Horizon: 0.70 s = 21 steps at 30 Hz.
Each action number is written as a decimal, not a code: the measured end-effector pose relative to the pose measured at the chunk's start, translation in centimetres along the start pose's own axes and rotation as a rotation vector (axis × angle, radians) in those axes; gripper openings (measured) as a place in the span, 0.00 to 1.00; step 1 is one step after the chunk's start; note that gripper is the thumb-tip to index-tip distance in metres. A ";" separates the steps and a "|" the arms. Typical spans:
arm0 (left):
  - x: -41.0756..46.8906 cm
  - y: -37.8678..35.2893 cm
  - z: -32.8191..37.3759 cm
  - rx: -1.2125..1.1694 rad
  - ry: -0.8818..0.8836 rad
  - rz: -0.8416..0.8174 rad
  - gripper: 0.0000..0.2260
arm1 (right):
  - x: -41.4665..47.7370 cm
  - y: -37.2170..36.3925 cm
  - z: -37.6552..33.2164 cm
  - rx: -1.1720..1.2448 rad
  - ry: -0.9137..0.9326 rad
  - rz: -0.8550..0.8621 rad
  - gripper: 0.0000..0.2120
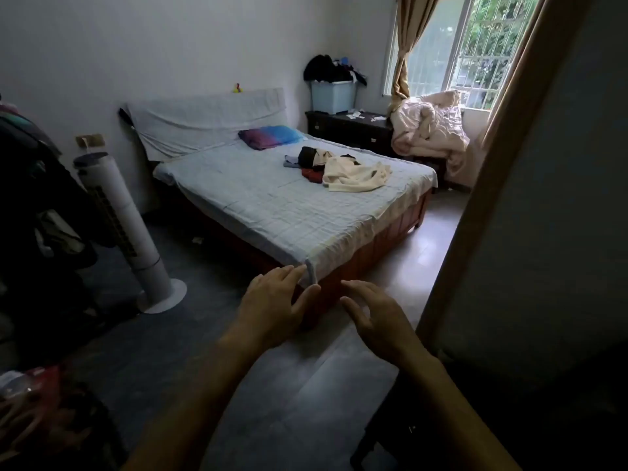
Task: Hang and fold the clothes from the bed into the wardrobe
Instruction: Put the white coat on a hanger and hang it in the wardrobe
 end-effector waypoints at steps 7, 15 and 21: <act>7.4 -3.1 -5.4 0.017 0.004 -0.010 0.31 | 5.8 -3.8 3.4 -0.044 -0.063 0.015 0.16; 18.3 -3.6 -11.0 -0.073 -0.058 -0.063 0.31 | 14.8 -9.1 7.1 -0.099 -0.182 0.040 0.16; 25.2 -5.3 -11.4 -0.106 -0.124 -0.116 0.32 | 19.8 -10.0 10.4 -0.113 -0.236 0.072 0.16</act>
Point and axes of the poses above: each hand's wrist, its own x-axis towards the middle knuckle, its own y-axis out of the back of the hand, z = x × y, the point moved 7 cm from there along x, towards the middle knuckle, and after that the axes turned 13 degrees about y, right-handed, at the moved point
